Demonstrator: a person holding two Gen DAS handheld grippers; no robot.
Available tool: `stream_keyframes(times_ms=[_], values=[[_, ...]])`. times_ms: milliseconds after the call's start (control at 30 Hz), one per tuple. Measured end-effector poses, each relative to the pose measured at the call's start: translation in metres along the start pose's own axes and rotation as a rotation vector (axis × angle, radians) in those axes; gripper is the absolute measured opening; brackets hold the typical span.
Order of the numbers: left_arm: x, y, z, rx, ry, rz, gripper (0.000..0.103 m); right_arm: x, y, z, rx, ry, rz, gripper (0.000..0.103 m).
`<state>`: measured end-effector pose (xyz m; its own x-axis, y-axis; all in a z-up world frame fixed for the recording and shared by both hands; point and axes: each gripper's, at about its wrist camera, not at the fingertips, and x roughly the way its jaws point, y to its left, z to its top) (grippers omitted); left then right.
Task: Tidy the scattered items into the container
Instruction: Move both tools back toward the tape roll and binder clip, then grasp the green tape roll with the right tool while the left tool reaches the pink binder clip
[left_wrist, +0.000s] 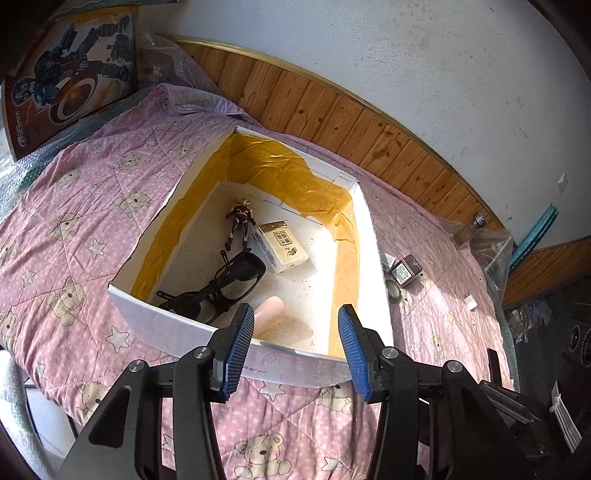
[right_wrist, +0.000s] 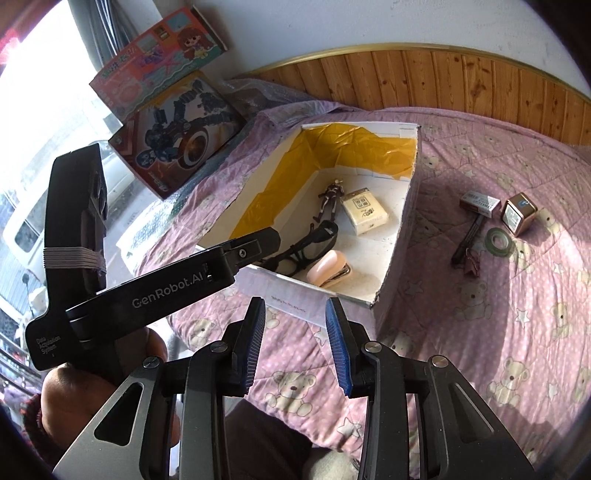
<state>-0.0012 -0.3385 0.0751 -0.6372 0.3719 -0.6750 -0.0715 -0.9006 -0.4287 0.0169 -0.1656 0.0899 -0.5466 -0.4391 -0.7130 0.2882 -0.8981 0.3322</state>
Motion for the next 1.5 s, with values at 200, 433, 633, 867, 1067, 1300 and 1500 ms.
stream_keyframes(times_ms=[200, 433, 633, 867, 1067, 1300, 1500], values=[[-0.001, -0.03, -0.011, 0.051, 0.008, -0.054, 0.049, -0.026, -0.026, -0.014, 0.059, -0.041, -0.008, 0.037], [0.004, -0.081, -0.018, 0.161, 0.025, -0.127, 0.049, -0.054, -0.068, -0.022, 0.161, -0.108, -0.035, 0.037], [0.013, -0.119, -0.029, 0.249, 0.07, -0.169, 0.049, -0.065, -0.108, -0.037, 0.281, -0.135, -0.059, 0.038], [0.048, -0.146, -0.041, 0.282, 0.154, -0.214, 0.049, -0.059, -0.147, -0.047, 0.37, -0.116, -0.089, 0.037], [0.084, -0.152, -0.039, 0.258, 0.208, -0.23, 0.049, -0.046, -0.179, -0.042, 0.419, -0.091, -0.119, 0.036], [0.132, -0.153, -0.034, 0.222, 0.256, -0.188, 0.049, -0.03, -0.22, -0.021, 0.45, -0.081, -0.149, 0.036], [0.174, -0.154, -0.034, 0.213, 0.282, -0.129, 0.049, -0.006, -0.258, 0.006, 0.434, -0.046, -0.163, 0.036]])
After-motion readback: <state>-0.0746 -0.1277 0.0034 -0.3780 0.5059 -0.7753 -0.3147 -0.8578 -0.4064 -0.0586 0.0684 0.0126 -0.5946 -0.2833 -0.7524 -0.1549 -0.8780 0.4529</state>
